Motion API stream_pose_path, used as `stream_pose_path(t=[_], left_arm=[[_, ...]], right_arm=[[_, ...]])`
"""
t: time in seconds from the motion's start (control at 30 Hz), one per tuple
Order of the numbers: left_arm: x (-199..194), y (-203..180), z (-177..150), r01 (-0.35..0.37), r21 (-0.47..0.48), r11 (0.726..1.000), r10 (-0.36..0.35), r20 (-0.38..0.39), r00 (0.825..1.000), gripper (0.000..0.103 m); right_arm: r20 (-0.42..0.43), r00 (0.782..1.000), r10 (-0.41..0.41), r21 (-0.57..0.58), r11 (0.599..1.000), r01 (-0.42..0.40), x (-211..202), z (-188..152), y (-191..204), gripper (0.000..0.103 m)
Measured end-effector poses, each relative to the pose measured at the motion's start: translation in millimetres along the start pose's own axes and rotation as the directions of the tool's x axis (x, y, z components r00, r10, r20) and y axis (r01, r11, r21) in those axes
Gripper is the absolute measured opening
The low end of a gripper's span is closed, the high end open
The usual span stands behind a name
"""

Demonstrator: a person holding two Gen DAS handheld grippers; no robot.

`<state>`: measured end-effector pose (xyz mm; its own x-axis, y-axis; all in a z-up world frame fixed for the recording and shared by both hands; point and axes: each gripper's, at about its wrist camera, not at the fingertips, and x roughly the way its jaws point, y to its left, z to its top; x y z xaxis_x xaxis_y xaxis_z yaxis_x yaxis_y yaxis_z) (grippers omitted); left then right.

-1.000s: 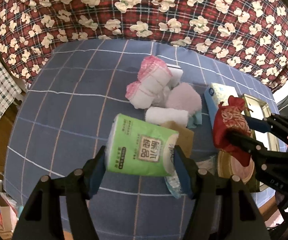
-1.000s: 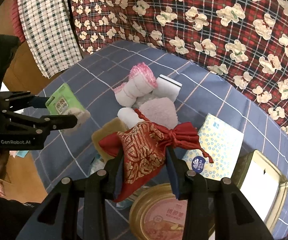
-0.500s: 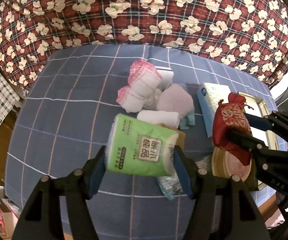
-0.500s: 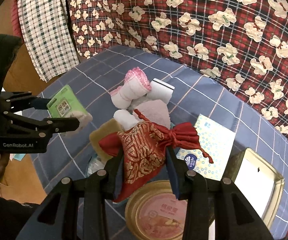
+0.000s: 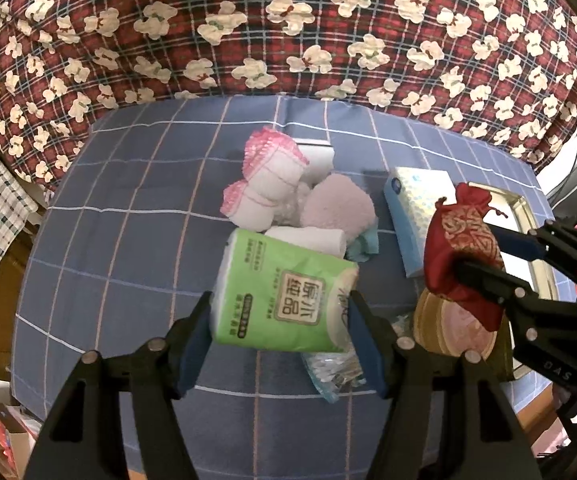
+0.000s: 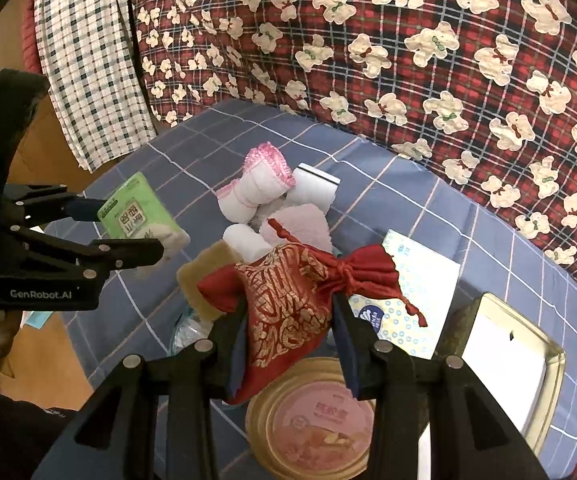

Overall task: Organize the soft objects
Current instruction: 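Lift the green pack with the left tool while the right tool lifts the red pouch, then carry the green pack into the white tray and release while the right tool drops the red pouch there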

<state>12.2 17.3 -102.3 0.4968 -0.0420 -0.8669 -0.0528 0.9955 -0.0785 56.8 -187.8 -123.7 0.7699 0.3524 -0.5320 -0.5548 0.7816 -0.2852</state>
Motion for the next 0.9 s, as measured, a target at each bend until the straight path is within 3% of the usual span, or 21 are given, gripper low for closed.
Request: stream_pose_path(t=[0.9], left_arm=[[12.1, -25.9, 14.9, 0.040, 0.076, 0.996, -0.039, -0.007, 0.999, 0.064]], right_arm=[[0.010, 0.999, -0.054, 0.064, 0.997, 0.053, -9.8, -11.9, -18.7, 0.041]])
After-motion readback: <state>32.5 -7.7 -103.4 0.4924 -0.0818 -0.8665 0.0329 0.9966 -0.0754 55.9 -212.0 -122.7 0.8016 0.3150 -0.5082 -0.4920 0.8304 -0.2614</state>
